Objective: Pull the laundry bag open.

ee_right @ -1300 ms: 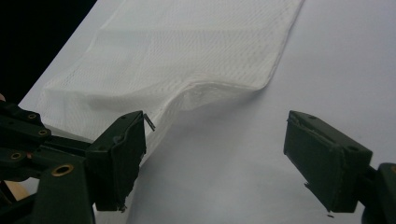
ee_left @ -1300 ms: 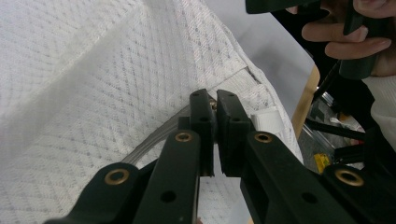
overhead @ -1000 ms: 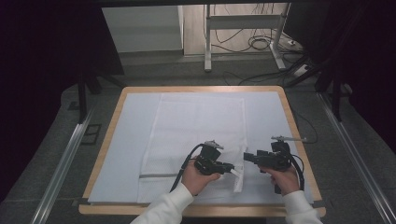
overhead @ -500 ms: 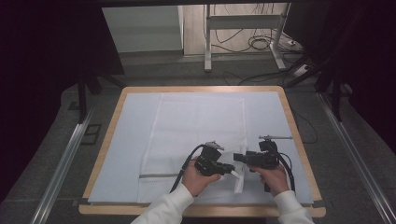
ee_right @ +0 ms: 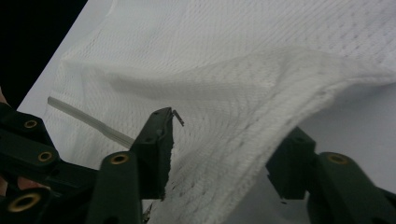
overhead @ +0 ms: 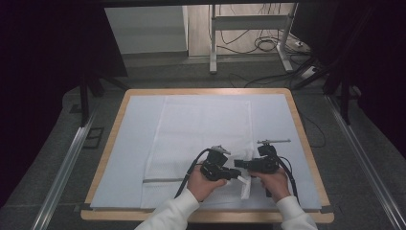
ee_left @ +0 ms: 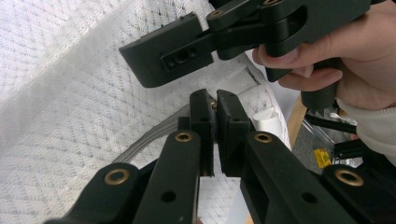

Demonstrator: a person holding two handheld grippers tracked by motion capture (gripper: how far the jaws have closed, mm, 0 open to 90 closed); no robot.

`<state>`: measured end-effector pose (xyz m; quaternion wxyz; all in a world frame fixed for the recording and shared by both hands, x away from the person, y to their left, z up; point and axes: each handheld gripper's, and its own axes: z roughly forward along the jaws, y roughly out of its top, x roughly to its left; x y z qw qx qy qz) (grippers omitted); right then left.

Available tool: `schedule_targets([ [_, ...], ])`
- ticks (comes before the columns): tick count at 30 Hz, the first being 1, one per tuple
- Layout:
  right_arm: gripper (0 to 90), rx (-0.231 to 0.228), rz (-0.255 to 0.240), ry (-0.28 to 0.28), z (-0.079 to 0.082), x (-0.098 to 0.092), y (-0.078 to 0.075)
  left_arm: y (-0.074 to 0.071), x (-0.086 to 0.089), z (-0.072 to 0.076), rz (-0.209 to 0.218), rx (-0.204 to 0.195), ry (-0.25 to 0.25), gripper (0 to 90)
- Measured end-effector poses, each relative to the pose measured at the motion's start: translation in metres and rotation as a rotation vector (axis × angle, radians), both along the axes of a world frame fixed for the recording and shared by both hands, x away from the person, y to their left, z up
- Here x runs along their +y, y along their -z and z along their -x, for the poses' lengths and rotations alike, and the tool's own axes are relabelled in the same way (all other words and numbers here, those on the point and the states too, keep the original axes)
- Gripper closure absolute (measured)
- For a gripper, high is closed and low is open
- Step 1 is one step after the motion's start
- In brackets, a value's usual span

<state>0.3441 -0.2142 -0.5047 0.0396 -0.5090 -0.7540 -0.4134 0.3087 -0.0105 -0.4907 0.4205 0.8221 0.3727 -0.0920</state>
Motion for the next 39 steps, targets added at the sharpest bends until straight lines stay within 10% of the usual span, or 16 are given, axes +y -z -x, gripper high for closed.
schedule_targets([
  [14, 84.8, 0.01, 0.01, -0.076, 0.0, 0.0, 0.002, 0.003, -0.002, 0.0, 0.0, 0.0, -0.001, 86.8],
  [39, 88.1, -0.004, 0.001, -0.095, 0.003, -0.003, 0.003, 0.018, 0.004, -0.003, 0.017, 0.047, -0.011, 86.9],
])
